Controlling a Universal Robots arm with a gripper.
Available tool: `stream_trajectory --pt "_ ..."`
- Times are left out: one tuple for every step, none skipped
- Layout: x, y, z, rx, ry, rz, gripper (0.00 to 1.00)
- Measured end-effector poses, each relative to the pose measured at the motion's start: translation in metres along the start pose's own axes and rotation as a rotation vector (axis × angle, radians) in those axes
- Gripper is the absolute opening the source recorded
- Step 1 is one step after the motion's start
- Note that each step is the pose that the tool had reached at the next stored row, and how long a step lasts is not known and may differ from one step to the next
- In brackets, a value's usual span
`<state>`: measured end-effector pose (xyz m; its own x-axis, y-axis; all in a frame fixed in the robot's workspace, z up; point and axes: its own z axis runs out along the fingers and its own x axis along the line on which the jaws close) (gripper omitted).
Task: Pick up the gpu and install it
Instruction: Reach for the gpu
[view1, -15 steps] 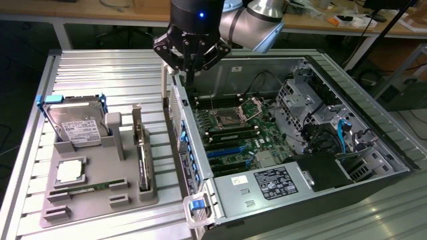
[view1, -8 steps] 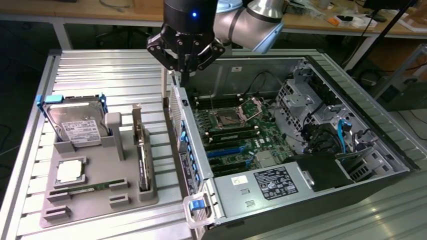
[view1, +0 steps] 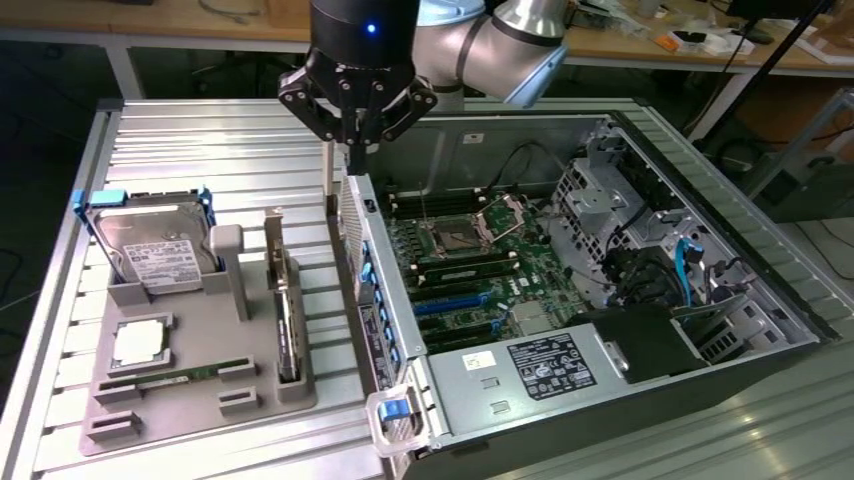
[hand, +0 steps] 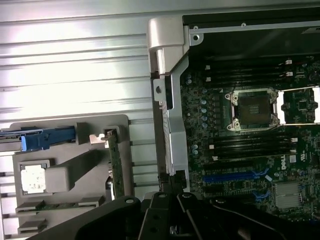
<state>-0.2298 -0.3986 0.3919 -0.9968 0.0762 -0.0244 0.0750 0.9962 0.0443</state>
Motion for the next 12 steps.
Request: stream_trajectory --pt "0.001 -0.0001 0.0000 -0.0001 0.0000 0.000 0.11" --pt "0.002 -0.0001 0.0000 0.0000 0.0000 0.000 0.11" --pt "0.003 -0.0002 0.0000 0.0000 0.0000 0.000 0.11" --pt "0.004 -0.0003 0.0000 -0.0001 -0.0001 0.000 0.11" --pt "0.006 -0.0004 -0.0001 0.0000 0.0000 0.000 0.11" --pt "0.007 -0.0005 0.0000 -0.0001 0.0000 0.000 0.11" --pt "0.008 -0.0006 0.0000 -0.0001 0.0000 0.000 0.11" --pt "0.009 -0.0006 0.0000 -0.0001 -0.0001 0.000 0.11" --pt "0.010 -0.0007 0.0000 -0.0001 -0.0001 0.000 0.11" --pt "0.011 -0.0008 0.0000 -0.0001 -0.0001 0.000 0.11" --pt "0.012 -0.0008 0.0000 -0.0001 -0.0001 0.000 0.11" --pt "0.013 -0.0009 0.0000 -0.0001 -0.0001 0.000 0.11"
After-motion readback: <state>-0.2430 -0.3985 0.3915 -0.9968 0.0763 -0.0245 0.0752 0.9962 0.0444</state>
